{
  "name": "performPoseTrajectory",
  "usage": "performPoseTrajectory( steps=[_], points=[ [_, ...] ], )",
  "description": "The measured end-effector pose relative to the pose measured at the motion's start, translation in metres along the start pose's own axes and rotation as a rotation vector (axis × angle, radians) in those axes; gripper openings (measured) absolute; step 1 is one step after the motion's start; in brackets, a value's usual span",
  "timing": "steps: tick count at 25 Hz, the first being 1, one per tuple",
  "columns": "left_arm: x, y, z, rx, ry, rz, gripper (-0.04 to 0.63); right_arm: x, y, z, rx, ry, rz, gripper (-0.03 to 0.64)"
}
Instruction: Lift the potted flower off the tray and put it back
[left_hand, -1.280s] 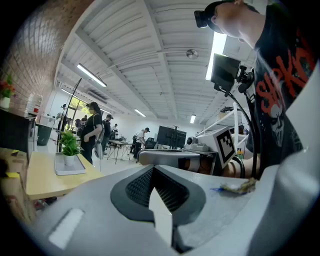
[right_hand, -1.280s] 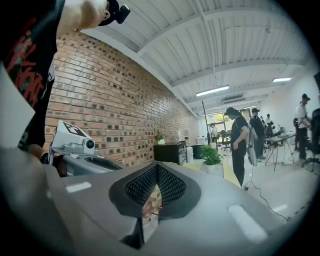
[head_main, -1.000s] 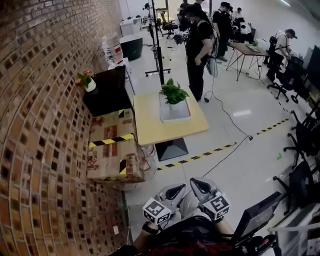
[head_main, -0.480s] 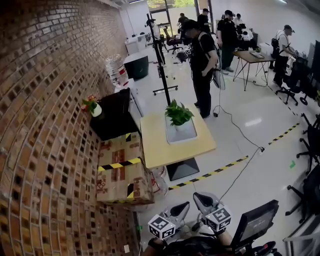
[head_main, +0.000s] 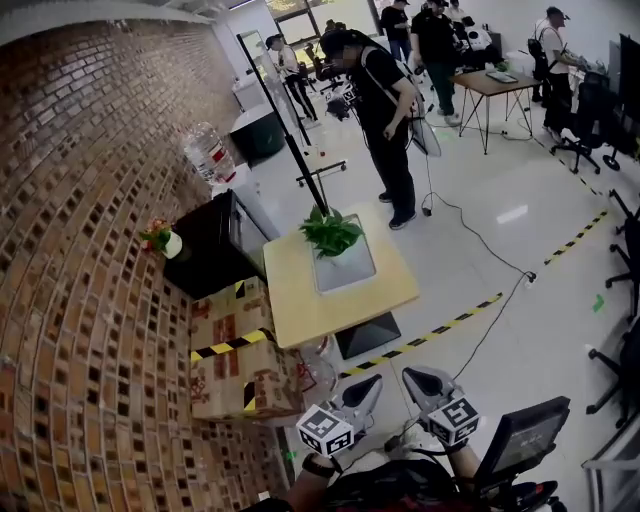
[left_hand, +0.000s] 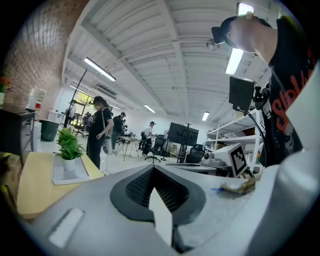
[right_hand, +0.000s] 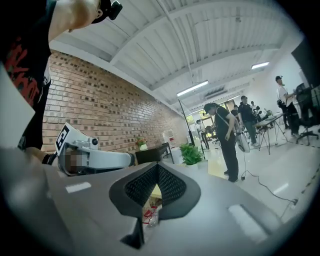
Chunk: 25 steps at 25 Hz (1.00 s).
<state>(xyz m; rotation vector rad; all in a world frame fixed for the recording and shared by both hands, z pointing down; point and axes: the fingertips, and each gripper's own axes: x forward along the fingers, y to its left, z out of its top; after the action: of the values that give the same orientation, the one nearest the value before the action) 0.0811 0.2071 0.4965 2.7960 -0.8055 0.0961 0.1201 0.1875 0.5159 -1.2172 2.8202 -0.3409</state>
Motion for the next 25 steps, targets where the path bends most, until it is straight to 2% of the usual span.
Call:
performPoseTrajectory(
  steps=[4, 8, 12, 18, 21, 25],
  points=[
    [0.022, -0.020, 0.014, 0.051, 0.004, -0.052, 0.002, -0.004, -0.028, 0.023, -0.012, -0.043, -0.029, 0.003],
    [0.025, -0.022, 0.013, 0.055, 0.015, -0.031, 0.003, -0.006, -0.026, 0.032, 0.012, -0.069, -0.022, 0.003],
    [0.031, -0.009, 0.020, 0.061, -0.012, 0.006, 0.002, 0.002, -0.022, 0.036, -0.029, -0.061, 0.018, 0.003],
    [0.025, 0.008, 0.017, 0.057, -0.010, 0.038, 0.002, 0.027, -0.008, 0.043, -0.007, -0.060, 0.073, 0.003],
    [0.013, 0.028, 0.025, 0.038, -0.034, 0.083, 0.002, 0.053, -0.009, 0.046, -0.025, -0.050, 0.081, 0.003],
    [-0.003, 0.066, 0.027, 0.000, -0.049, 0.107, 0.002, 0.099, 0.000, 0.043, -0.062, -0.031, 0.092, 0.003]
  ],
)
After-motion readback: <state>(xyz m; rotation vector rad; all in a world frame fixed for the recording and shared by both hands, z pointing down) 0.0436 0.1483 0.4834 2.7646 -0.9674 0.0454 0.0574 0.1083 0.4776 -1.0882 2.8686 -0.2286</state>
